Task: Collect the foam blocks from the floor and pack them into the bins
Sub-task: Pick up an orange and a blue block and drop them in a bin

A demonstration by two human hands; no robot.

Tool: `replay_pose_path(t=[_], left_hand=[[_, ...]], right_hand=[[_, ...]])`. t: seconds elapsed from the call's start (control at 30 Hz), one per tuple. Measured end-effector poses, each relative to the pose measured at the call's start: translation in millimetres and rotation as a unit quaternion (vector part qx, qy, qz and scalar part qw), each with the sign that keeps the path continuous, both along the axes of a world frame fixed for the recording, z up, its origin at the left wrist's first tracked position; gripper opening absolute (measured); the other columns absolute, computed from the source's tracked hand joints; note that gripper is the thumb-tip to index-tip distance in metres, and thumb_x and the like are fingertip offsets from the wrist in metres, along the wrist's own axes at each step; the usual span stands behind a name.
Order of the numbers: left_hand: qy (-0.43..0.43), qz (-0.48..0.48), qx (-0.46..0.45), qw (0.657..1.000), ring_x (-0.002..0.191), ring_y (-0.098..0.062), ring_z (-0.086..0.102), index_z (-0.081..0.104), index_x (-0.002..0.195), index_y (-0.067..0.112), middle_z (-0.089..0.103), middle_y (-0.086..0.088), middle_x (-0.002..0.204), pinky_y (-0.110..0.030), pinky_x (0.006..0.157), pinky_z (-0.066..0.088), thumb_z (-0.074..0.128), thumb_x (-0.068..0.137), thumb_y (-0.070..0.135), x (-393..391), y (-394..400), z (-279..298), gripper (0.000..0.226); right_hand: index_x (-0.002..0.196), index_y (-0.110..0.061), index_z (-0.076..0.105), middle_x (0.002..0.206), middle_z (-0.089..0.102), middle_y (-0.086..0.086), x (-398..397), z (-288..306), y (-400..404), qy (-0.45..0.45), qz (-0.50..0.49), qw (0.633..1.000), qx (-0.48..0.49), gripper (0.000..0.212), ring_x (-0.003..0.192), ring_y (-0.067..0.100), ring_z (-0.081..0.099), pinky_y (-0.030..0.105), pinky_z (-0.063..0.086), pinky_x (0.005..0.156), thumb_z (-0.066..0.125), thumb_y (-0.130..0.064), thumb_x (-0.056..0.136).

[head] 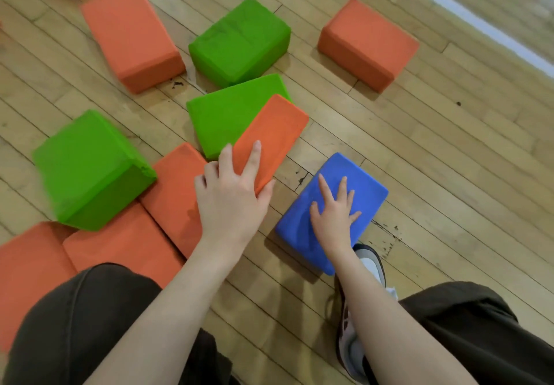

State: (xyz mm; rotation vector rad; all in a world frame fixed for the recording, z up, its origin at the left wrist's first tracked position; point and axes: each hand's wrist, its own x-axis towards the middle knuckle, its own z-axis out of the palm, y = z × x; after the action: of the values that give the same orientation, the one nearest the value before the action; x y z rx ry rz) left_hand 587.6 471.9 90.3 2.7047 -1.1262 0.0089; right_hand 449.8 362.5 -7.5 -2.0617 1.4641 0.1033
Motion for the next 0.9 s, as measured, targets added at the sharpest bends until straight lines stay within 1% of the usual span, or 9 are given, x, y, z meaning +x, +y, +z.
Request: replay_pose_path(t=[0.1,0.23,0.4,0.57,0.63,0.7,0.73,0.8,0.9], left_hand=[[0.02,-0.011,0.003,1.0,0.085,-0.036,0.058,0.055,0.131,0.026,0.058,-0.018,0.119,-0.038,0.069,0.045,0.059,0.075,0.052,-7.7,-4.9,0.1,0.061],[0.029,-0.022,0.012,0.999,0.084,-0.036,0.059,0.057,0.129,0.025,0.059,-0.019,0.118,-0.039,0.07,0.046,0.072,0.073,0.049,-10.5,-7.3,-7.5,0.063],[0.035,-0.013,0.007,0.999,0.084,-0.038,0.06,0.059,0.126,0.024,0.059,-0.021,0.118,-0.041,0.071,0.047,0.075,0.07,0.048,-8.0,-20.2,-7.1,0.063],[0.044,-0.032,0.005,0.998,0.084,-0.038,0.059,0.058,0.127,0.024,0.058,-0.022,0.119,-0.042,0.071,0.047,0.072,0.072,0.048,-8.4,-31.3,-1.7,0.062],[0.061,-0.05,0.011,0.997,0.085,-0.039,0.059,0.058,0.128,0.023,0.057,-0.022,0.12,-0.043,0.072,0.046,0.072,0.073,0.048,-13.1,-38.2,-0.7,0.062],[0.064,-0.076,0.027,0.995,0.084,-0.04,0.059,0.059,0.126,0.023,0.058,-0.022,0.119,-0.043,0.071,0.045,0.074,0.071,0.047,-19.9,-44.9,-2.7,0.062],[0.06,-0.089,0.035,0.994,0.084,-0.04,0.059,0.061,0.124,0.023,0.058,-0.023,0.118,-0.042,0.071,0.045,0.076,0.069,0.046,-23.2,-47.7,-4.3,0.062],[0.051,-0.108,0.042,0.992,0.083,-0.04,0.06,0.062,0.122,0.022,0.059,-0.023,0.117,-0.043,0.071,0.046,0.078,0.067,0.045,-29.0,-51.8,-7.7,0.062],[0.061,-0.115,0.03,0.991,0.085,-0.041,0.06,0.061,0.124,0.023,0.058,-0.023,0.119,-0.044,0.072,0.047,0.076,0.068,0.046,-38.2,-57.7,-8.9,0.062]], right_hand=[[0.145,-0.05,0.008,0.157,-0.018,0.001,-1.3,-1.0,5.1,0.052,0.018,0.998,0.035,0.065,0.143,0.033,-0.019,0.069,-0.004,0.105,0.043,-0.059,0.091],[0.144,-0.051,0.0,0.152,-0.032,0.001,19.6,-11.2,13.4,0.08,-0.017,0.996,0.042,0.084,0.139,0.034,-0.029,0.071,-0.009,0.101,0.048,-0.073,0.079],[0.143,-0.05,0.017,0.154,-0.027,0.003,27.9,-7.1,10.0,0.048,-0.064,0.996,0.044,0.078,0.139,0.036,-0.028,0.071,-0.01,0.1,0.062,-0.052,0.079],[0.139,-0.052,0.029,0.157,-0.018,0.001,-8.8,18.8,12.9,-0.093,-0.112,0.988,0.045,0.073,0.143,0.028,-0.018,0.063,-0.003,0.109,0.065,-0.03,0.08],[0.14,-0.049,0.031,0.158,-0.013,-0.002,-33.2,31.5,13.9,-0.154,-0.139,0.978,0.036,0.07,0.146,0.021,-0.01,0.053,0.01,0.115,0.062,-0.024,0.082],[0.141,-0.041,0.034,0.159,-0.008,-0.004,-49.8,42.9,10.8,-0.178,-0.153,0.972,0.008,0.065,0.146,0.017,0.004,0.042,0.033,0.107,0.059,-0.024,0.084],[0.141,-0.037,0.036,0.159,-0.005,-0.002,-53.5,48.1,7.8,-0.165,-0.155,0.974,-0.015,0.061,0.145,0.019,0.01,0.041,0.039,0.101,0.058,-0.028,0.085],[0.139,-0.032,0.039,0.158,0.003,0.005,-53.5,55.1,2.1,-0.092,-0.142,0.984,-0.062,0.059,0.143,0.025,0.016,0.048,0.04,0.1,0.056,-0.047,0.085],[0.137,-0.032,0.031,0.155,0.008,0.013,-49.3,63.2,-0.9,0.014,-0.147,0.987,-0.057,0.081,0.138,0.034,0.022,0.056,0.033,0.104,0.052,-0.075,0.072]])
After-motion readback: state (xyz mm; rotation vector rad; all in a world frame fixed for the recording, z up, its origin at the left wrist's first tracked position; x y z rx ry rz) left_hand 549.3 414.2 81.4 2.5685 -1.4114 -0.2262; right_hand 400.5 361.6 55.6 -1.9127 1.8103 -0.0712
